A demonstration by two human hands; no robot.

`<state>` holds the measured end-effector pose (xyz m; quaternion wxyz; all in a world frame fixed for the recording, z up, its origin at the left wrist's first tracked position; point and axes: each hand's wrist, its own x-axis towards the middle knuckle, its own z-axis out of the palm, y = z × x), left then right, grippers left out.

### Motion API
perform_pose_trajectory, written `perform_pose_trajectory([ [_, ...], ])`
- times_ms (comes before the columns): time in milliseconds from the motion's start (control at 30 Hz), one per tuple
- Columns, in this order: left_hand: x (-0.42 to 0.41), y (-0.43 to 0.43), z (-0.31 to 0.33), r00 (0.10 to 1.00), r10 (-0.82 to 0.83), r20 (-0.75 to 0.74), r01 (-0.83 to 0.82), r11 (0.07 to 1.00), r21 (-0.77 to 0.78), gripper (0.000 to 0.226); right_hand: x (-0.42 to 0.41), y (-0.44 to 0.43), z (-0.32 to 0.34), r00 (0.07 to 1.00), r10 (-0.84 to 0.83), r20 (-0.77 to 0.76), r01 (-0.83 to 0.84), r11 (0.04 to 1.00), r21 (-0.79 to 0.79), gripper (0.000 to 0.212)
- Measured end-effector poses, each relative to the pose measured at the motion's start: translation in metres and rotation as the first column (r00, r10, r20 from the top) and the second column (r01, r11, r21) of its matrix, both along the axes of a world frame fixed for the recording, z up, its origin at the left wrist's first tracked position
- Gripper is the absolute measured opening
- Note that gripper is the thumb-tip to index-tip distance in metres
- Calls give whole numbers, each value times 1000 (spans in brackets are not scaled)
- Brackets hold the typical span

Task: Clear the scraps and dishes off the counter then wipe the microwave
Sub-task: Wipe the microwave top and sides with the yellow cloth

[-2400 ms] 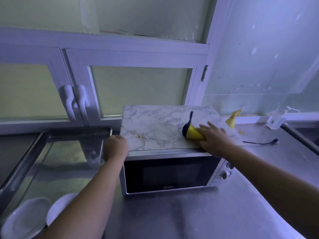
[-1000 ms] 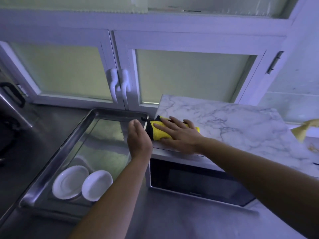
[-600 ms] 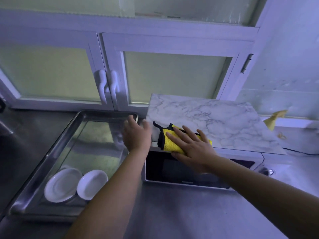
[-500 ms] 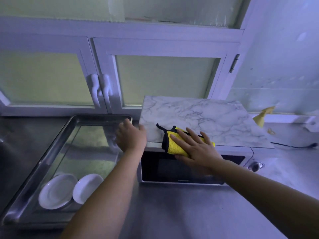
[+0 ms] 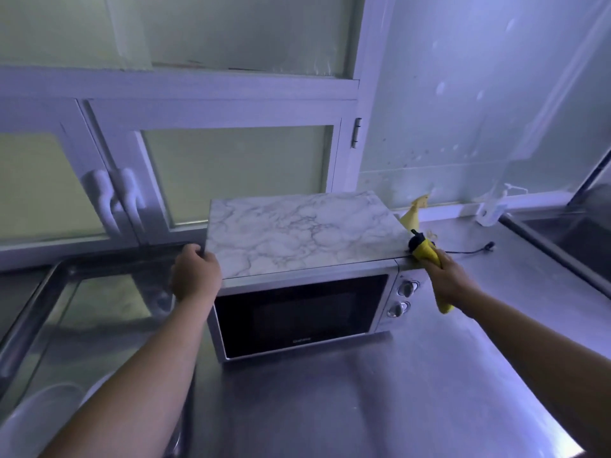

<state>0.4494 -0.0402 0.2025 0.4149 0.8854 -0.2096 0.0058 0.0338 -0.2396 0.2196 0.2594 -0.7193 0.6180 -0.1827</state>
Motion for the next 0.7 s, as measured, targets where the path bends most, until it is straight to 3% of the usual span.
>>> perform_pose_trajectory([
  [100,-23,14,3,950,-100,295,152,976,-158,30,-6,42,1,868,-216,448,182,976,118,40],
  [167,-54,29,-4,868,-182,461,326,911,-253,29,-10,76,-1,701,-334,630,229,942,245,37],
  [200,-73,38,-8,854,-263,449,421,857,-298,25,-11,92,-2,612,-413,674,213,907,362,33],
  [267,-113,53,-13,842,-508,183,536,745,-398,15,-9,121,0,507,-550,664,108,804,584,30],
  [333,-150,63,-10,696,-699,-162,573,677,-462,12,-3,144,5,460,-572,679,-60,743,667,36],
  [367,-163,66,-8,616,-742,-265,582,655,-482,11,-1,152,8,445,-562,697,-144,724,675,38],
  [500,-187,66,4,271,-838,-474,649,523,-553,66,12,169,14,443,-457,771,-464,619,633,47],
  [567,-191,65,10,106,-879,-466,631,421,-652,62,23,172,17,463,-339,819,-562,603,567,54],
  [633,-194,66,14,82,-896,-437,577,400,-712,49,37,173,18,475,-180,861,-637,604,478,44],
  [700,-195,68,17,185,-871,-456,486,484,-727,45,49,172,16,486,-111,867,-670,590,451,34],
])
